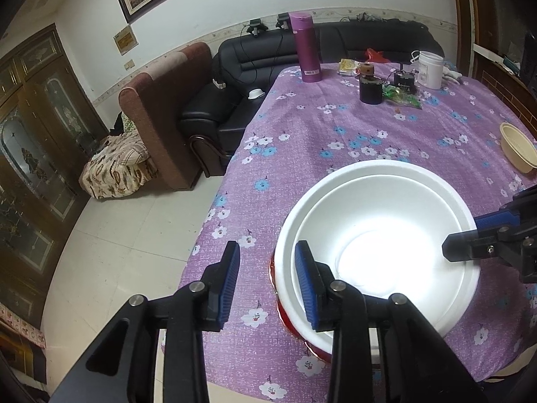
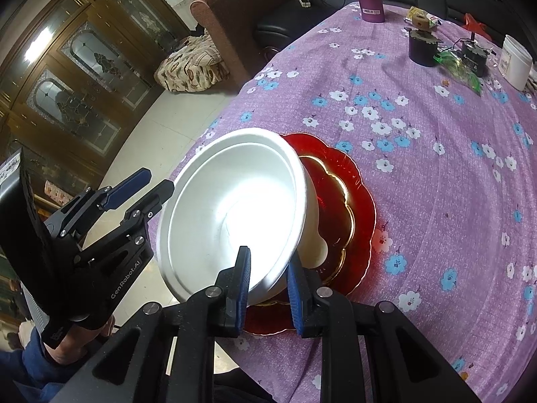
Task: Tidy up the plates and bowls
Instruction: 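Open the left gripper and lift it away from the white bowl, then move the left gripper to the cream plastic bowl and grasp its rim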
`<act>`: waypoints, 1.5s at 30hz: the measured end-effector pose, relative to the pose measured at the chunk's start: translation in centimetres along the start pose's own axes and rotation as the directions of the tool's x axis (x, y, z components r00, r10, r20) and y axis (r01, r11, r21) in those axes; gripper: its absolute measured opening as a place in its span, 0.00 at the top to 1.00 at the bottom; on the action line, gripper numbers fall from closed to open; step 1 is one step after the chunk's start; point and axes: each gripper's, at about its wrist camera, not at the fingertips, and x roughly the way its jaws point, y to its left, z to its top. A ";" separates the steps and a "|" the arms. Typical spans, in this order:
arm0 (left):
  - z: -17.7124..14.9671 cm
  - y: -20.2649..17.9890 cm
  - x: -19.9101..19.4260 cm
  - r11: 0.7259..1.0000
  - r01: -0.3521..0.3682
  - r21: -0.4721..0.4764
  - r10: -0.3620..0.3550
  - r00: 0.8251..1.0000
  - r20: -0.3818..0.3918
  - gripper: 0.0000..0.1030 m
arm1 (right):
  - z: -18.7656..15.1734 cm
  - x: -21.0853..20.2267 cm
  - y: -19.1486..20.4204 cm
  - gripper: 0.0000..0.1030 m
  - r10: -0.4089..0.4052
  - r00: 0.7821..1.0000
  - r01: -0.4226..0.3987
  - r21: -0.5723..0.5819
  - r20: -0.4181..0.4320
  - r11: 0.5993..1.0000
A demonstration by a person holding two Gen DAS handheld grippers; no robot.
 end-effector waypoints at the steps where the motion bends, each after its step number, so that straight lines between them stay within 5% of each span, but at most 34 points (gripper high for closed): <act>1: 0.0 0.0 0.0 1.000 0.000 0.000 0.000 1.000 0.000 0.67 | 0.0 0.0 0.0 0.77 0.001 1.000 -0.001 0.000 0.000 1.000; 21: 1.4 0.0 -2.4 1.000 -0.018 0.006 0.017 0.997 0.076 0.58 | -0.9 -3.1 -0.9 0.76 0.043 0.996 -0.046 0.037 0.080 0.998; 22: 1.8 -0.2 -2.7 1.000 -0.013 0.010 0.012 0.996 0.089 0.57 | -1.1 -3.6 -1.1 0.74 0.043 0.995 -0.047 0.042 0.094 0.998; 24: 2.4 -0.7 -3.3 1.000 0.001 0.018 -0.003 0.994 0.107 0.57 | -1.6 -5.4 -2.1 0.52 -0.014 0.989 0.004 0.070 0.148 0.998; 26: 3.0 -1.6 -3.8 0.999 0.019 0.034 -0.023 0.992 0.121 0.57 | -2.2 -7.0 -3.3 0.42 -0.067 0.978 0.048 0.101 0.198 0.994; 34: 6.0 -8.3 -5.3 0.978 0.135 0.158 -0.160 0.974 0.159 0.54 | -6.7 -11.4 -9.9 0.41 -0.171 0.949 0.086 0.303 0.266 0.949; 45: 7.4 -19.0 -4.7 0.885 0.365 0.290 -0.395 0.918 0.049 0.54 | -14.9 -16.4 -18.3 0.42 -0.241 0.920 0.029 0.558 0.310 0.829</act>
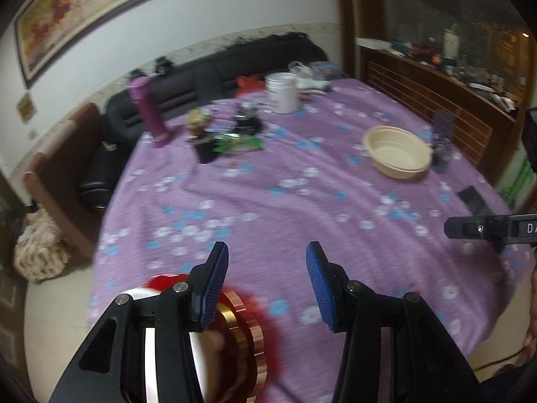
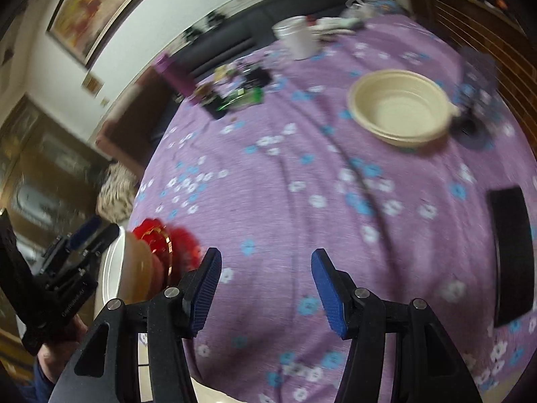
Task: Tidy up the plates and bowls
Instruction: 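Move the left gripper to the cream plastic bowl and grasp its rim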
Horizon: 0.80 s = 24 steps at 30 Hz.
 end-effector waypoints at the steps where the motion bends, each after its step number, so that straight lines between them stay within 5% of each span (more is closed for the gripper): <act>1: 0.4 -0.6 0.7 0.999 0.038 -0.008 -0.038 0.999 -0.016 0.54 | 0.0 -0.3 -1.2 0.42 0.007 1.000 -0.007 0.038 -0.006 0.999; 11: 5.4 -6.0 5.2 0.984 0.177 0.029 -0.174 0.982 -0.076 0.51 | 0.8 -2.5 -7.2 0.42 -0.092 0.995 0.094 0.092 -0.028 0.991; 22: 13.9 -9.3 15.6 0.938 0.339 -0.068 -0.346 0.921 -0.182 0.52 | 8.8 -3.6 -14.4 0.42 -0.129 0.990 0.112 0.218 0.065 0.969; 24: 15.1 -10.3 17.1 0.931 0.361 -0.059 -0.365 0.912 -0.185 0.52 | 9.8 -2.7 -15.3 0.48 -0.136 0.989 0.117 0.233 0.065 0.965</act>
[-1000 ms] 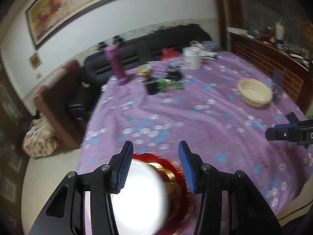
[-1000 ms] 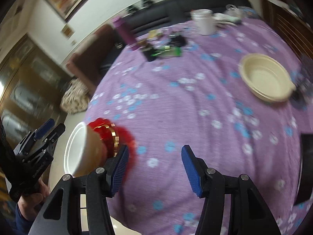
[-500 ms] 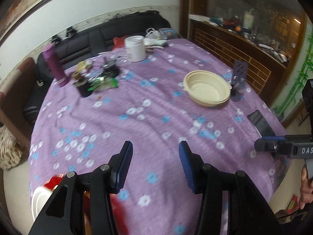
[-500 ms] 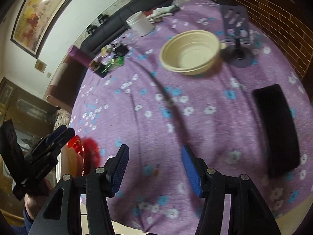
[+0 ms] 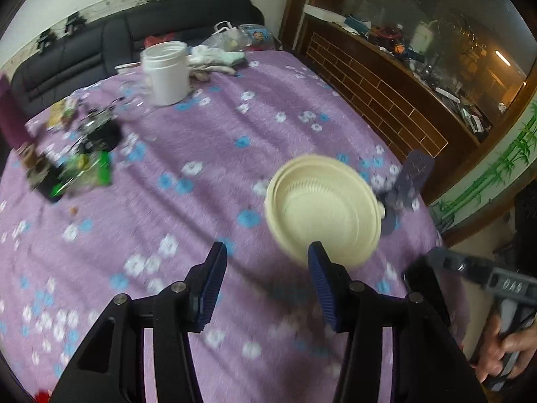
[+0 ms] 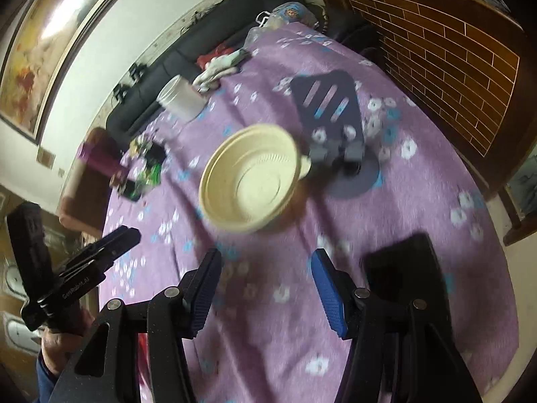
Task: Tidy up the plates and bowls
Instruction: 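Move the left gripper to the cream plastic bowl and grasp its rim, then lift the cream bowl with the left gripper and carry it toward the stack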
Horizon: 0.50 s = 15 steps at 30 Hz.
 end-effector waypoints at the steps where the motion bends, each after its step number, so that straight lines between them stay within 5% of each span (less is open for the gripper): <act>1: 0.7 -0.2 0.8 1.000 0.012 0.001 -0.012 1.000 -0.008 0.52 | 0.4 0.3 -0.3 0.51 0.004 1.000 -0.004 0.005 -0.003 1.000; 12: 4.2 -0.5 8.1 1.000 0.018 0.008 -0.017 0.995 -0.099 0.52 | 3.3 5.7 -1.6 0.55 0.023 0.998 -0.020 0.051 -0.059 0.998; 13: 4.2 -0.4 8.5 1.000 0.023 0.006 -0.022 0.994 -0.107 0.55 | 3.4 6.0 -1.6 0.55 0.022 0.998 -0.019 0.050 -0.063 0.999; 15: 4.1 -0.6 9.7 1.000 0.022 0.016 -0.020 0.991 -0.134 0.80 | 3.6 6.9 -1.2 0.62 0.010 0.997 -0.007 0.038 -0.074 0.999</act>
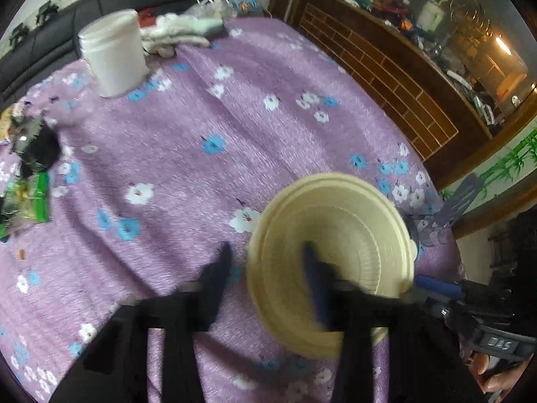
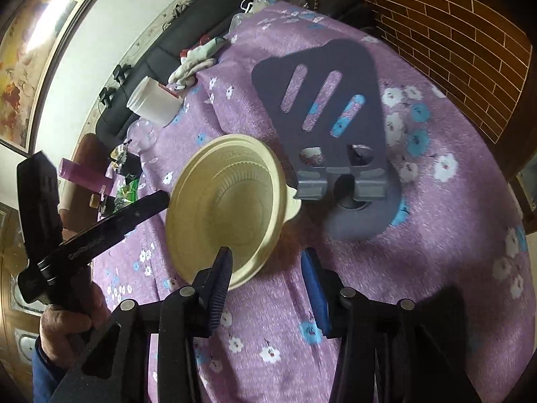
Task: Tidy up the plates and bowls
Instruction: 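Lift the cream bowl with the left gripper and carry it toward the stack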
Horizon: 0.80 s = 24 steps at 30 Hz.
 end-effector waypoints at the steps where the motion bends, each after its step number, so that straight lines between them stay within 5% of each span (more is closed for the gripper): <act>1: -0.2 -0.2 0.4 1.000 -0.020 0.010 0.020 1.000 -0.006 0.87 | 0.1 0.4 0.2 0.70 -0.010 1.000 0.010 -0.009 -0.004 1.000; 2: -0.3 -0.2 0.5 1.000 -0.024 0.012 0.024 1.000 -0.002 0.87 | 0.1 0.9 0.3 0.81 -0.028 1.000 0.028 -0.020 -0.011 0.999; 11: -4.9 0.9 -4.6 0.997 -0.079 -0.018 0.080 0.994 0.073 0.87 | -1.1 0.2 2.4 0.83 -0.030 0.999 0.027 -0.067 -0.033 0.997; 18: -14.3 2.8 -10.9 0.985 -0.160 -0.072 0.166 0.982 0.085 0.87 | -6.2 -1.1 6.7 0.83 0.053 0.987 -0.081 -0.184 -0.152 0.980; 24: -22.7 4.3 -13.8 0.968 -0.214 -0.131 0.221 0.974 0.048 0.86 | -12.8 -0.6 9.8 0.83 0.076 0.951 -0.162 -0.277 -0.299 0.947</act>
